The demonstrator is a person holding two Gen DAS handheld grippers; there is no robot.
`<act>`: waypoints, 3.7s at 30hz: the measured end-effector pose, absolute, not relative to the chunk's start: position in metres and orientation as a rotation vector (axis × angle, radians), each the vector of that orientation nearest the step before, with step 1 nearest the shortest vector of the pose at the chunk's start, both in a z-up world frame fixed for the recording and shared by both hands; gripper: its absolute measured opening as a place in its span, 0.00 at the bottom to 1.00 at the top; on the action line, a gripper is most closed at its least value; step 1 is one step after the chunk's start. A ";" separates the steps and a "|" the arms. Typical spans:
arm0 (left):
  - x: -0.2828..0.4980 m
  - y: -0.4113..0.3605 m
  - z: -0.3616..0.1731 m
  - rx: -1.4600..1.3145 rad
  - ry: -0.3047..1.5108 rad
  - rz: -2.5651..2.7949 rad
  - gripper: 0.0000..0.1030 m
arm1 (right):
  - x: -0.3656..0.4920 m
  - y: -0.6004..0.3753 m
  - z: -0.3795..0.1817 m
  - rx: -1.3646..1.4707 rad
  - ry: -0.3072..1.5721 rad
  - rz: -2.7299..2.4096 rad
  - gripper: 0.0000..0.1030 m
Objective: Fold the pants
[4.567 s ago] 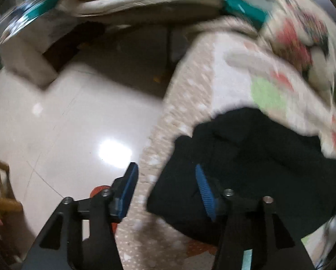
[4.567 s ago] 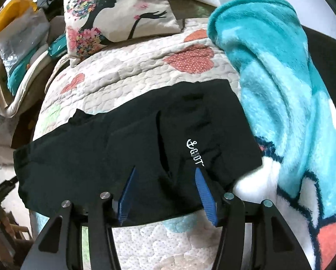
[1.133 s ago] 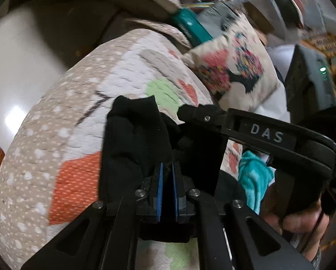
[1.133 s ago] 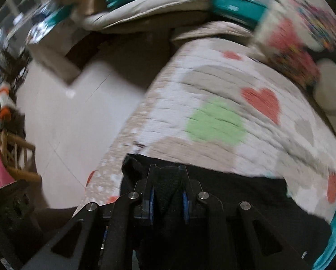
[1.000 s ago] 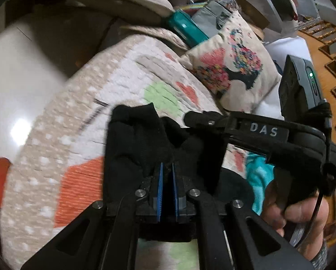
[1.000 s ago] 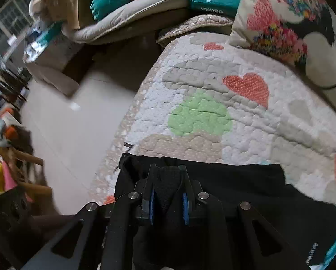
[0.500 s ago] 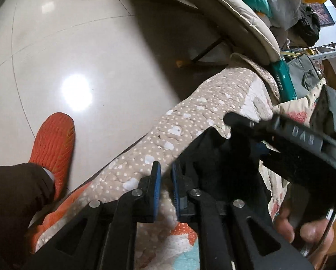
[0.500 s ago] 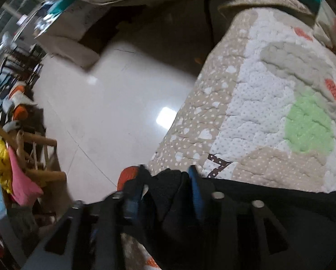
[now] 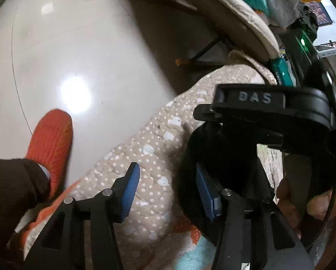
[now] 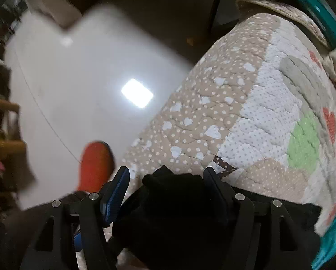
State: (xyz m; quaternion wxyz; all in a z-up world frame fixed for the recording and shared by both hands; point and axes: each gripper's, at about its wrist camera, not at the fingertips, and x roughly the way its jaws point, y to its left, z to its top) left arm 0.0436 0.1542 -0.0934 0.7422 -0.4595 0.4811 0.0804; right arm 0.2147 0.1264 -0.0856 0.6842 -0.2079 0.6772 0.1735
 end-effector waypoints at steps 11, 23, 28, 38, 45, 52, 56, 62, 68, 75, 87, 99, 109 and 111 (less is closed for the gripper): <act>0.062 0.126 -0.074 -0.955 1.060 -0.062 0.11 | 0.194 0.116 -0.065 -0.513 1.433 0.385 0.20; 0.075 0.019 -0.037 -0.822 1.027 -0.472 0.11 | 0.183 -0.030 0.017 -0.174 1.293 0.324 0.18; 0.074 -0.039 -0.035 -0.678 1.068 -0.602 0.14 | 0.172 -0.143 0.018 0.018 1.289 0.189 0.19; 0.060 -0.016 -0.007 -0.760 1.040 -0.880 0.50 | 0.133 -0.301 0.004 0.452 1.158 -0.050 0.56; 0.078 0.054 -0.026 -0.959 0.994 -0.593 0.53 | 0.123 -0.251 0.034 0.330 1.068 0.108 0.56; 0.084 0.045 -0.028 -0.887 0.999 -0.533 0.53 | 0.134 -0.170 -0.021 0.168 1.221 0.177 0.56; 0.079 0.047 -0.029 -0.880 1.010 -0.522 0.53 | 0.133 -0.168 -0.031 0.223 1.250 0.201 0.10; 0.080 0.045 -0.041 -0.890 1.046 -0.501 0.53 | 0.114 -0.195 0.003 0.279 1.148 0.170 0.09; 0.082 0.021 -0.049 -0.826 1.087 -0.524 0.53 | 0.094 -0.247 0.008 0.329 1.154 0.045 0.09; 0.083 -0.016 -0.059 -0.672 1.121 -0.525 0.54 | 0.093 -0.264 -0.007 0.285 1.222 -0.105 0.50; 0.072 -0.042 -0.066 -0.512 1.136 -0.487 0.34 | 0.184 -0.133 0.008 0.059 1.289 0.231 0.52; 0.073 -0.018 -0.064 -0.596 1.178 -0.437 0.08 | 0.218 -0.095 -0.041 -0.086 1.435 0.095 0.19; 0.075 0.058 -0.065 -0.745 1.161 -0.257 0.08 | 0.230 -0.048 -0.024 -0.001 1.359 0.206 0.18; 0.073 0.069 -0.069 -0.766 1.185 -0.218 0.11 | 0.236 -0.038 -0.031 0.047 1.364 0.230 0.28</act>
